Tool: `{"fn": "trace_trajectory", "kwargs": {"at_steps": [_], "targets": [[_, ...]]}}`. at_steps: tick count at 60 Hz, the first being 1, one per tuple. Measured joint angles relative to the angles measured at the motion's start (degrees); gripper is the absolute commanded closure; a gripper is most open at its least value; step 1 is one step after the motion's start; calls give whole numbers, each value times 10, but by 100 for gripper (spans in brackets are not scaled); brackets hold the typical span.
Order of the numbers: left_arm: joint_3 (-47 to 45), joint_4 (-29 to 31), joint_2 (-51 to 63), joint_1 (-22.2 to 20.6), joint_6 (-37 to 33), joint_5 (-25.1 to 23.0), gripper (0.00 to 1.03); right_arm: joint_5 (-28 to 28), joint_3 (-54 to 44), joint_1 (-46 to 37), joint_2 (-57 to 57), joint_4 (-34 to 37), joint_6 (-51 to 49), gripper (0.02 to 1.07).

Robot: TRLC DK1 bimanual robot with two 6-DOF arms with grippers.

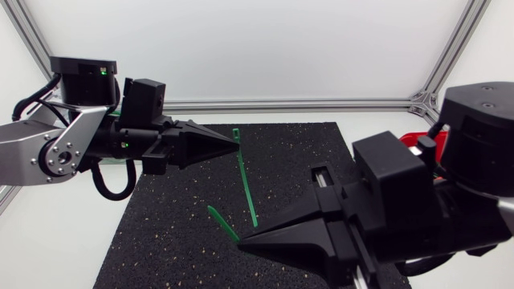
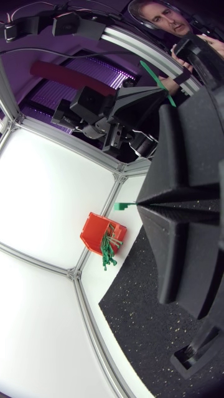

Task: Take a green cable tie from the red box, thread the tail through the head to close it, then place it in the transparent bin on the left.

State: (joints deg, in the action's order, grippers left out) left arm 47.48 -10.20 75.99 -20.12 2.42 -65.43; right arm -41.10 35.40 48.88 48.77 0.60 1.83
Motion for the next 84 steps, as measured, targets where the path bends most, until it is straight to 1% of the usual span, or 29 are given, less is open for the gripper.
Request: {"fn": "trace_trajectory", "kwargs": {"at_steps": [9, 19, 26, 31, 39, 44, 53, 66, 69, 77, 84], "targets": [[-17, -8, -38, -15, 56, 4, 100, -3, 10, 0, -10, 12, 68, 101], [-20, -38, -98, -22, 131, 16, 100, -31, 55, 0, 9, 31, 133, 101], [-31, -51, -143, -47, 169, 42, 100, -49, 96, -3, 27, 44, 168, 101], [-43, -53, -167, -60, 181, 56, 100, -60, 120, -3, 34, 52, 192, 101], [-64, -53, -195, -63, 201, 60, 100, -76, 147, -3, 34, 59, 231, 101], [-71, -53, -211, -70, 211, 73, 100, -80, 163, -3, 33, 82, 257, 101], [-82, -53, -248, -105, 225, 117, 100, -86, 180, -3, 24, 109, 303, 101], [-94, -53, -270, -139, 246, 142, 100, -97, 183, -20, 4, 134, 405, 101], [-97, -53, -275, -151, 247, 154, 100, -97, 182, -26, -2, 135, 429, 101], [-103, -53, -290, -193, 248, 195, 100, -99, 182, -29, -17, 141, 461, 101], [-103, -53, -297, -210, 249, 221, 100, -101, 182, -29, -20, 143, 483, 101]]}}
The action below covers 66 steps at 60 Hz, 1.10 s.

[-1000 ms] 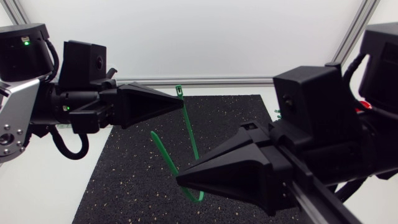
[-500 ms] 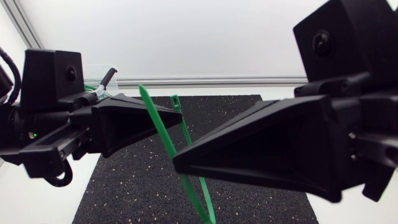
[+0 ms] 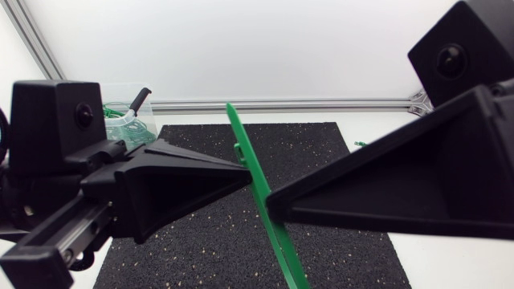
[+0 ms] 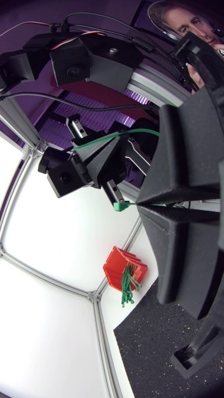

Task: Take a green cable tie from the red box, thread the tail through the head to close it, then place it in the transparent bin on the left.

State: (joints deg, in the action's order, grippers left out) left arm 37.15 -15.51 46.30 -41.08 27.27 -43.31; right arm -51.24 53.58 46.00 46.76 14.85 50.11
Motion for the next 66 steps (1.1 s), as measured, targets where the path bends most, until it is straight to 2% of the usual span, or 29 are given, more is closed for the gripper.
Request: {"fn": "trace_trajectory", "kwargs": {"at_steps": [24, 44, 66], "targets": [[0, 0, -17, -1, 13, 19, 100, -13, 59, -1, 29, 77, 111, 101], [0, -1, -22, 2, 13, 34, 100, -18, 112, -18, 64, 103, 189, 101], [0, -19, -24, 21, 13, 44, 100, -43, 125, -42, 96, 112, 247, 101]]}}
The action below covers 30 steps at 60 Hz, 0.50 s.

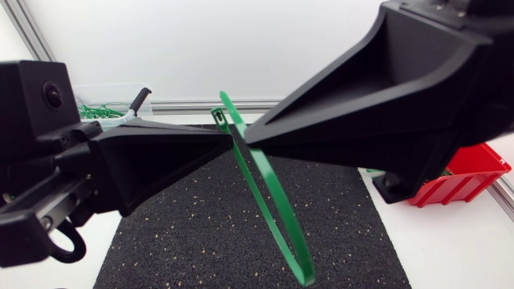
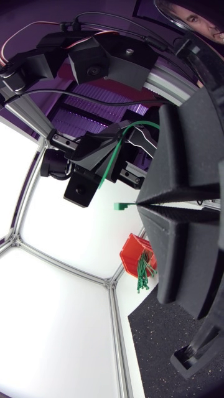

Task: Take a green cable tie from the red box, thread the tail through the head to close it, then place it in the transparent bin on the left.

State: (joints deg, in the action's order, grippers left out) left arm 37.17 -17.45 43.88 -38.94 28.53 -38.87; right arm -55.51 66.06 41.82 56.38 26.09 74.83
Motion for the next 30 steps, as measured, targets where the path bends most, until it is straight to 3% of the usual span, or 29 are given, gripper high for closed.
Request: {"fn": "trace_trajectory", "kwargs": {"at_steps": [30], "targets": [[0, -13, 13, 11, 0, 0, 100, 0, 0, -7, 21, 3, 7, 101]]}}
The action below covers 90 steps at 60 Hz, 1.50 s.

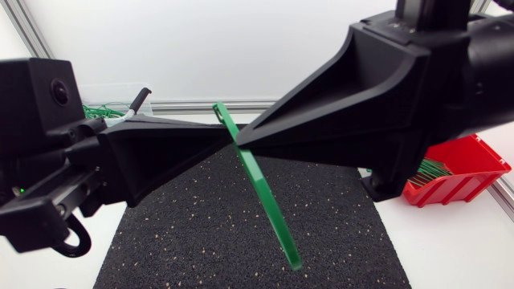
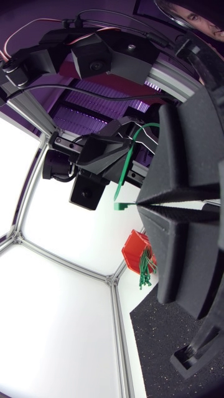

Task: Take a green cable tie from the red box, thread the tail through the head to close it, then place it in the transparent bin on the left.

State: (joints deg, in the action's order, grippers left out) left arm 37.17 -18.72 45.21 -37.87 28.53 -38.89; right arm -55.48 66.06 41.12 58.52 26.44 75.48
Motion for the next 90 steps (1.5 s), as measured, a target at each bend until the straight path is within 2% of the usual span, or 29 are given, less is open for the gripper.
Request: {"fn": "trace_trajectory", "kwargs": {"at_steps": [90], "targets": [[5, -4, 21, 1, 0, 4, 100, 17, -21, 0, -15, -14, 6, 101]]}}
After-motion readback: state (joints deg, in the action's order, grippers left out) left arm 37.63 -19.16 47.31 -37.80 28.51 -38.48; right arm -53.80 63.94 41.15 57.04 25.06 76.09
